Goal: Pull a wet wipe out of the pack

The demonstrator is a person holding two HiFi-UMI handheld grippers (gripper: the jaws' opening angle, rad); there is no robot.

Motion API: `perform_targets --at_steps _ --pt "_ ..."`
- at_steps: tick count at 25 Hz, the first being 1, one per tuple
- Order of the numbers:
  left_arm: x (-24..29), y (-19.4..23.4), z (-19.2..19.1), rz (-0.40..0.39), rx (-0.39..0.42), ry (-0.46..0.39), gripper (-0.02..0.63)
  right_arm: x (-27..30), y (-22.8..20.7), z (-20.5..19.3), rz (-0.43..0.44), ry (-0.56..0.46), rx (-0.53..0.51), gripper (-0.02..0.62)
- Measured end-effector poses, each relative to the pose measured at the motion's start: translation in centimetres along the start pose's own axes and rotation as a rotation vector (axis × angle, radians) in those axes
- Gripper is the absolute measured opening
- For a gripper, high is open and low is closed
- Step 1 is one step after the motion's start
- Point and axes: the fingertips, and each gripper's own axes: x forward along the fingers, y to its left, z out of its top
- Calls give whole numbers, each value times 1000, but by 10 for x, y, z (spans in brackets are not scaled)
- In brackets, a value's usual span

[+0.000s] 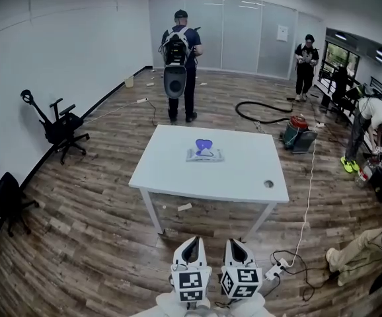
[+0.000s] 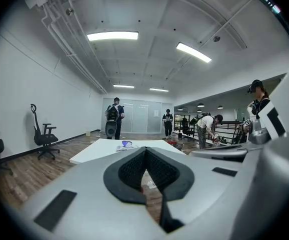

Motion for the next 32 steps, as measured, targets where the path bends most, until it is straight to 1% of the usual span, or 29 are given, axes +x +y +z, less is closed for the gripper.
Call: perform_targets --at_steps 11,19,28,32 --pt "45 -3 1 9 7 5 -4 36 -17 6 36 9 -3 9" --pt "74 -2 -1 35 -2 6 -4 62 -35 10 53 18 -16 9" --pt "89 8 -6 60 4 25 -4 83 -39 10 74 29 -9 9" --pt "96 14 -9 65 4 35 -3 90 -41 6 69 46 -5 9"
